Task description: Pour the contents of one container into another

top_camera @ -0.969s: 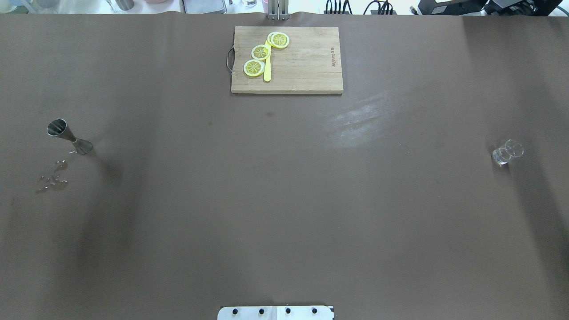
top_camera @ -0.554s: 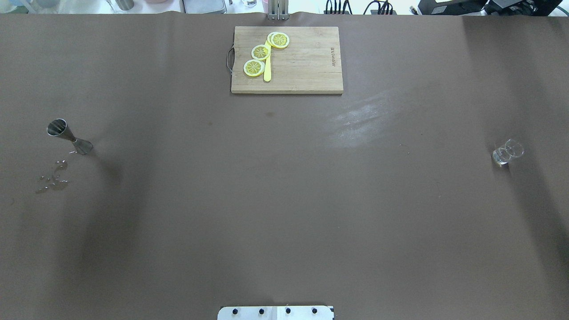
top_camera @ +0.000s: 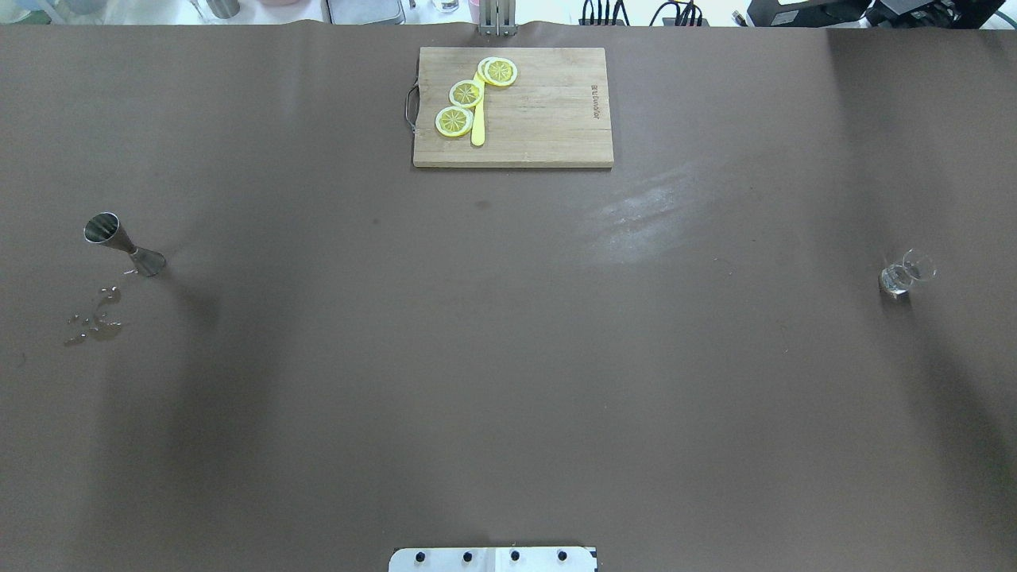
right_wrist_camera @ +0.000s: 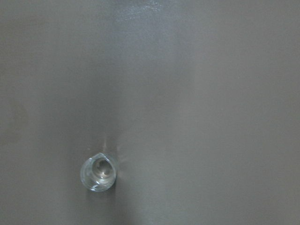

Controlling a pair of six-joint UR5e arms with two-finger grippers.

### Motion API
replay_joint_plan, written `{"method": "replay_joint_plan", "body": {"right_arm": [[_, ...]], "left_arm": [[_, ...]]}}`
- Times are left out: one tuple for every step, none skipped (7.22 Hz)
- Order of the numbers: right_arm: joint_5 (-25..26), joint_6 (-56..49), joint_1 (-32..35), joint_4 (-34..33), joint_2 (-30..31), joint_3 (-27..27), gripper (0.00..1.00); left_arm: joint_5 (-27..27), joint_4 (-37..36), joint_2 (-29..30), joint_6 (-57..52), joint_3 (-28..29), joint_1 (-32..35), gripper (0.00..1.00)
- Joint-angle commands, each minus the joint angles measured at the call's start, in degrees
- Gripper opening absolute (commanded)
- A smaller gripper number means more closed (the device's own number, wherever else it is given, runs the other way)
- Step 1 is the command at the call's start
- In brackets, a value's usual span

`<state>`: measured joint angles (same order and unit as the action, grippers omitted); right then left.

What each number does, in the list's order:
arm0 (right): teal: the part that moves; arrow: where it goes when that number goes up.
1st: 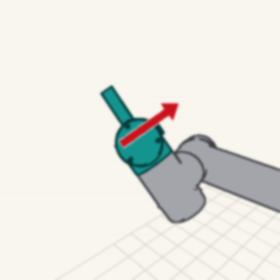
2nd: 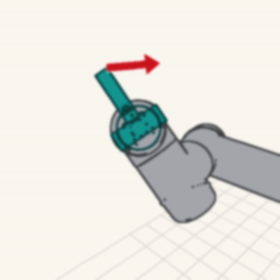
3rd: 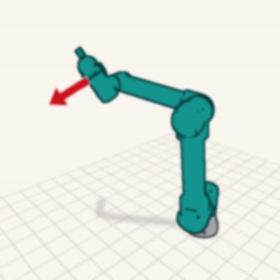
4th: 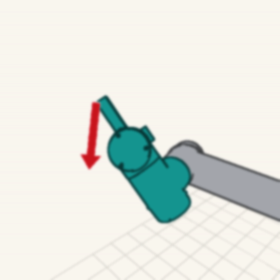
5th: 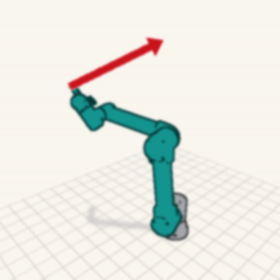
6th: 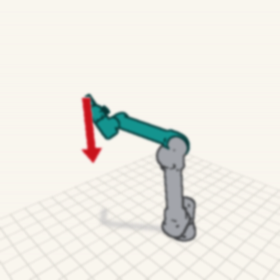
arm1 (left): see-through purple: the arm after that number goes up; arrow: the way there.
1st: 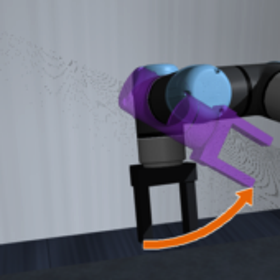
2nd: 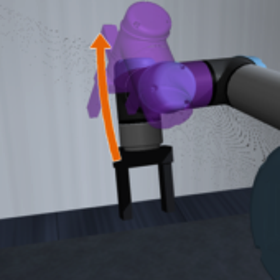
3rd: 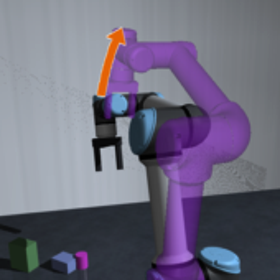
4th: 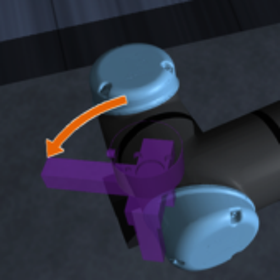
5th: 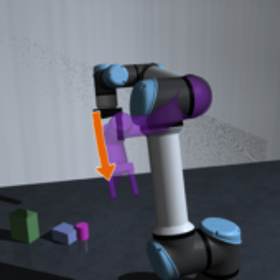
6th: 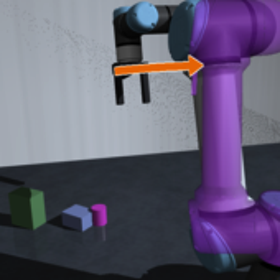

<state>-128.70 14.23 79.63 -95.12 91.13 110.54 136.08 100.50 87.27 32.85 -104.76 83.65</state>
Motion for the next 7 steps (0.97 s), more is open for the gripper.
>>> {"method": "replay_joint_plan", "body": {"right_arm": [[1.8,6.6,-4.0,0.0,0.3,8.0,1.00],[4.5,7.0,-4.0,0.0,0.1,10.7,1.00],[6.9,7.4,-5.8,0.4,1.5,10.1,1.00],[7.0,8.6,-5.9,5.3,4.6,10.0,1.00],[7.0,10.4,-5.9,16.5,9.9,7.7,1.00],[6.4,14.4,-6.1,33.2,14.1,1.0,1.00],[6.2,22.6,-6.5,47.6,16.5,-4.9,1.00]], "left_arm": [[-6.0,7.1,-3.1,14.9,-5.8,-7.5,0.98],[-10.4,12.0,-3.5,23.2,-6.7,-12.8,0.98],[-14.9,16.2,-3.5,30.7,-7.4,-17.7,0.98],[-20.9,19.3,-5.2,36.9,-10.1,-22.3,0.98],[-28.4,22.6,-7.9,40.2,-13.1,-27.1,0.98],[-35.2,27.9,-10.4,40.5,-13.7,-30.0,0.98],[-40.2,31.2,-12.3,40.5,-13.8,-32.8,0.98]]}}
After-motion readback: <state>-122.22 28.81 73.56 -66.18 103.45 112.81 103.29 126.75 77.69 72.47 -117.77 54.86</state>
